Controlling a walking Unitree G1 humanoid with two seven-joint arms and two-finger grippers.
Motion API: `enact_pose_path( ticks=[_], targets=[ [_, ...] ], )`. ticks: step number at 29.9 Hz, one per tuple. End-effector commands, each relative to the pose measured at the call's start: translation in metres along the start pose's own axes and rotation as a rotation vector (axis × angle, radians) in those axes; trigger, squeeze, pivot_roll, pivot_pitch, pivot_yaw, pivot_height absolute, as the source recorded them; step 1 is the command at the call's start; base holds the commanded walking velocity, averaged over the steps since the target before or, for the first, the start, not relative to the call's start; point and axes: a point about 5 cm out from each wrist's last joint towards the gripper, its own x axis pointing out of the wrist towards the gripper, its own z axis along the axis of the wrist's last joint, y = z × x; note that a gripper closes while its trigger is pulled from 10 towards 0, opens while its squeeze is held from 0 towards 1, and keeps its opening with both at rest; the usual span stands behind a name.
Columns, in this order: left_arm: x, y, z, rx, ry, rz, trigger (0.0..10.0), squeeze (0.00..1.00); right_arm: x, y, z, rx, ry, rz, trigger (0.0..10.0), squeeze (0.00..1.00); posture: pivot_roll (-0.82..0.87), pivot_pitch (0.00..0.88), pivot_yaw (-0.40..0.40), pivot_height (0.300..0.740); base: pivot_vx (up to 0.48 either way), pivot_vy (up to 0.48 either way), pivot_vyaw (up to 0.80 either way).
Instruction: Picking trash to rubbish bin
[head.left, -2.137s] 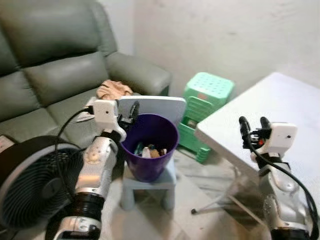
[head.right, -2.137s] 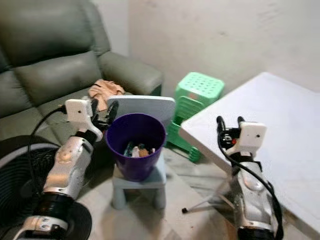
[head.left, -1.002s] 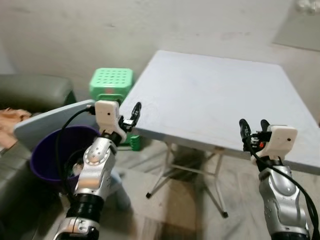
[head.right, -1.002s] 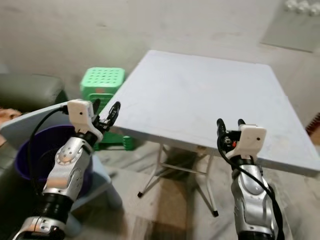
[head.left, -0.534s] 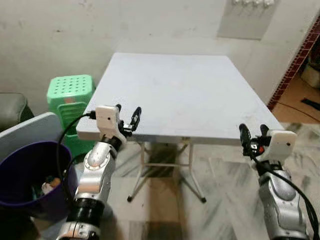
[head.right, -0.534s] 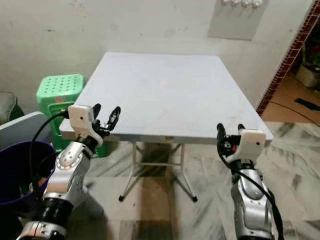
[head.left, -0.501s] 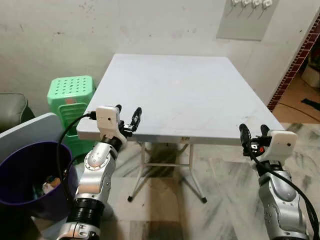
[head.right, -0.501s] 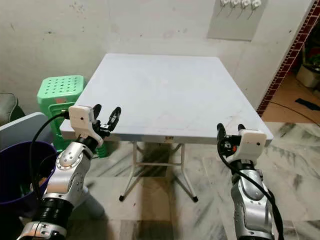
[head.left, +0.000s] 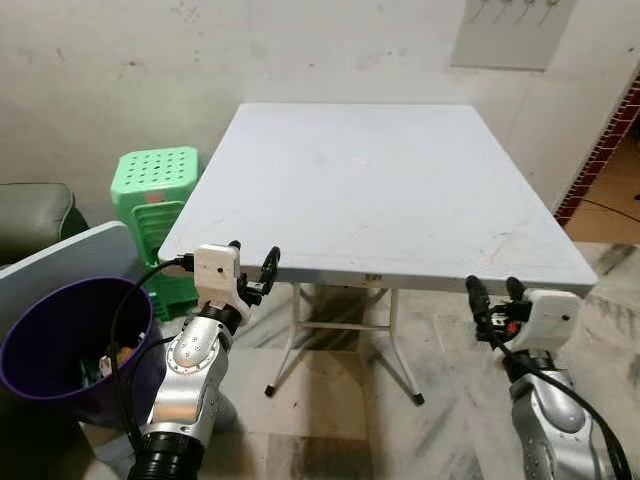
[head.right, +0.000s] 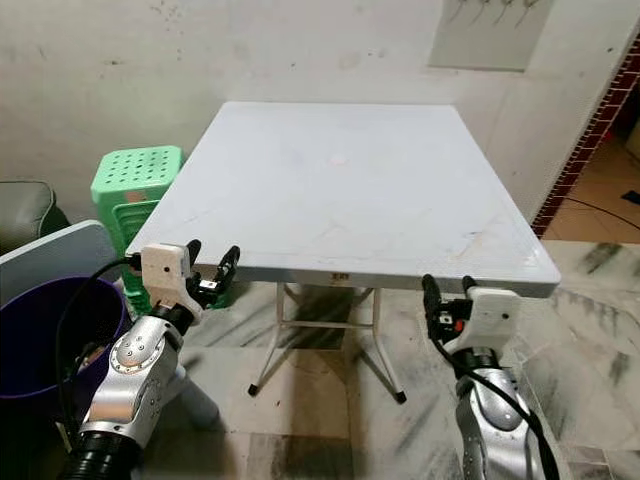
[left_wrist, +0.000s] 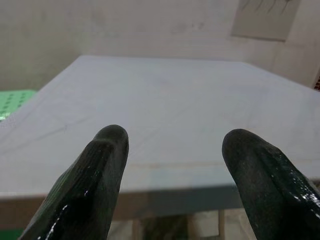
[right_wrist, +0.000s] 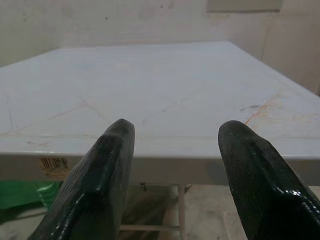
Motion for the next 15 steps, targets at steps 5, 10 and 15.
enact_pose_path(
  ticks=[5,10,15],
  targets=[
    [-0.0053,-0.0017,0.001,-0.005,0.002,-0.022,10.0,0.0,-0.0002,0.0039,0.0074,0.0,-0.031,0.014,10.0,0.0,-0.07,0.064,-0.021,0.74,0.0,0.0,0.0],
    [-0.006,-0.0026,0.0048,-0.027,-0.014,-0.032,10.0,0.0,-0.001,0.0048,0.0066,0.004,-0.029,0.014,10.0,0.0,-0.07,0.066,-0.022,0.74,0.0,-0.384,0.0],
    [-0.0045,-0.0033,0.0066,-0.039,-0.019,-0.02,10.0,0.0,-0.0021,0.0057,0.0061,0.006,-0.026,0.014,10.0,0.0,-0.08,0.073,-0.019,0.74,0.0,-0.096,0.0]
  ],
)
